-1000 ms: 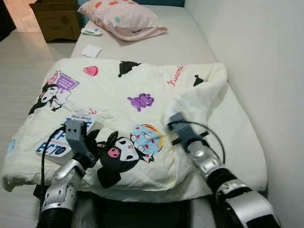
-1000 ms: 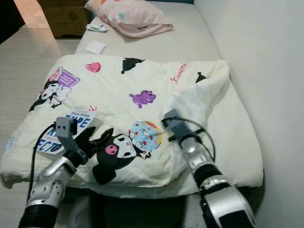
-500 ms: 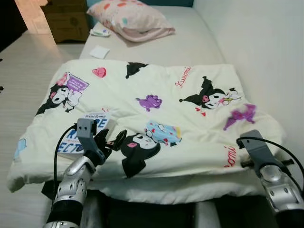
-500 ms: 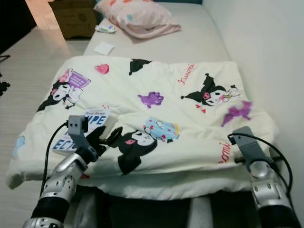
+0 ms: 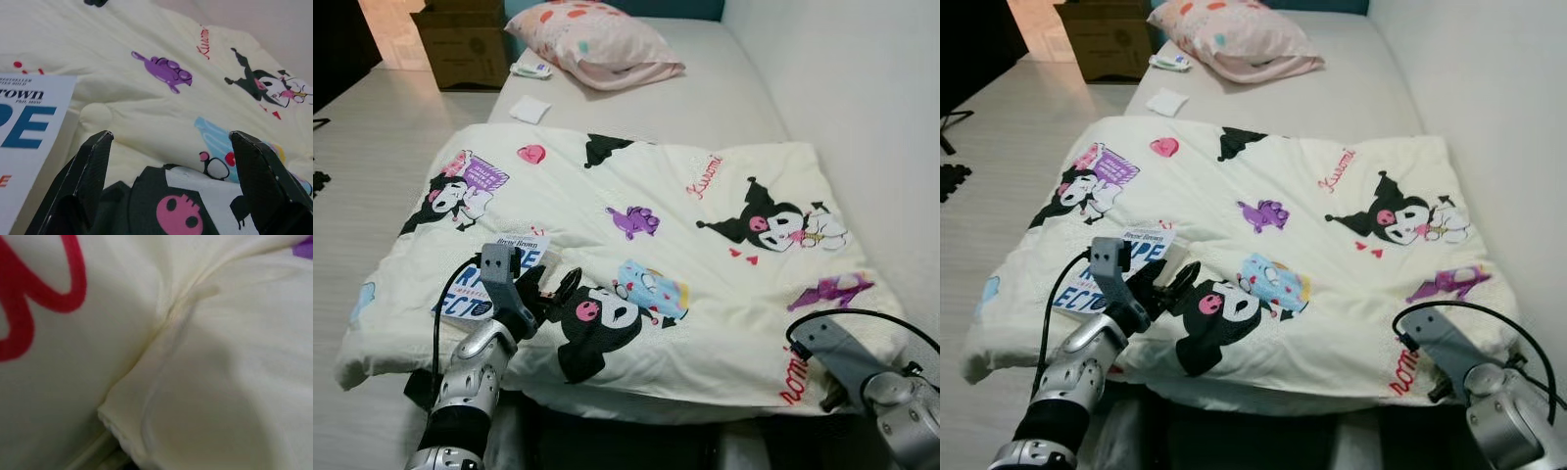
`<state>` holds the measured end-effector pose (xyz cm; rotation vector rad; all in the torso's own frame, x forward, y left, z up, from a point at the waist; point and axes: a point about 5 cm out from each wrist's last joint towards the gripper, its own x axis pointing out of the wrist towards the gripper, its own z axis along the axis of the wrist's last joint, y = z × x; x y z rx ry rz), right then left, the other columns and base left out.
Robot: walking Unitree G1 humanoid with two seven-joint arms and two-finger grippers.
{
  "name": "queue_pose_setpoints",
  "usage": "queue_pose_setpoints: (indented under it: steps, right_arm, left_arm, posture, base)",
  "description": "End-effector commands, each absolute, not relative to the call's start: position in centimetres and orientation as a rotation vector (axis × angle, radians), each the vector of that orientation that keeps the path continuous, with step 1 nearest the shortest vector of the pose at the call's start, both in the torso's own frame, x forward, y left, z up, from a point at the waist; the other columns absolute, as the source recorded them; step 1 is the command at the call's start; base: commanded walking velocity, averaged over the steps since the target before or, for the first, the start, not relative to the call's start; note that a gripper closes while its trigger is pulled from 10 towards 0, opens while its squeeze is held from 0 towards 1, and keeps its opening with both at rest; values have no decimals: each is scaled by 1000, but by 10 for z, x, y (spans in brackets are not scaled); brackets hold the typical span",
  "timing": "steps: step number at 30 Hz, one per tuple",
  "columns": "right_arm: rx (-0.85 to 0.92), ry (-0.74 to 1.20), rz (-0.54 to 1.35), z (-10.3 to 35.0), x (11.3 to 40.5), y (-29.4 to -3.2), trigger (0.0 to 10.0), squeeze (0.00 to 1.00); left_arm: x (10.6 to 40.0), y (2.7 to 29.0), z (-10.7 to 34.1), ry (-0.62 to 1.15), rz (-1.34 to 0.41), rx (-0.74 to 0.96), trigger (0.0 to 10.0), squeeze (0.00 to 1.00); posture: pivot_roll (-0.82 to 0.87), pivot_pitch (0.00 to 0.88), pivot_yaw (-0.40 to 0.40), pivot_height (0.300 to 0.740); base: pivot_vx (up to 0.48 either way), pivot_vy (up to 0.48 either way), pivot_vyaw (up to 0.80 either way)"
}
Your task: Clean up the room
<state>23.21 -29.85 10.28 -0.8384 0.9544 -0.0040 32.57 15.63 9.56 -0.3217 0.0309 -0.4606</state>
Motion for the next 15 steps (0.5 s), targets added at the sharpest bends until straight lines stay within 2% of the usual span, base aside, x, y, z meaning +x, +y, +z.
queue_pose_setpoints:
  steps: [1,2,3,4,5,9,12,15]
  right_arm:
    - [-844,1064,-69,91,218,-315,10000,0]
    - [-843,1066,-91,91,218,-317,10000,0]
    - [-824,965,-180,102,231,-320,10000,1000]
    - [-824,965,-180,102,231,-320,10000,1000]
    - [-829,842,-258,115,245,-322,10000,1000]
    - [-872,711,-351,132,259,-324,10000,1000]
    - [-901,639,-418,144,263,-325,10000,1000]
    - [-916,665,-468,146,259,-330,10000,1000]
  left_arm:
    - [325,155,92,40,-461,-329,10000,0]
    - [325,156,92,40,-459,-329,10000,0]
    - [325,155,91,38,-460,-332,10000,0]
    - [325,155,91,38,-460,-332,10000,0]
    - [325,154,91,40,-462,-331,10000,0]
    - [325,152,90,38,-469,-331,10000,0]
    - [324,151,90,36,-472,-331,10000,0]
    - [324,151,89,35,-474,-332,10000,0]
  posture:
    - [32,91,-27,472]
    - [32,91,-27,472]
    - [30,90,-28,472]
    - [30,90,-28,472]
    - [31,89,-30,472]
    - [31,87,-32,472]
    - [32,88,-33,472]
    - [33,89,-35,472]
  base:
    - [0,0,0]
    - [0,0,0]
    - [0,0,0]
    - [0,0,0]
    - [0,0,0]
    - [0,0,0]
    - [0,0,0]
    - [0,0,0]
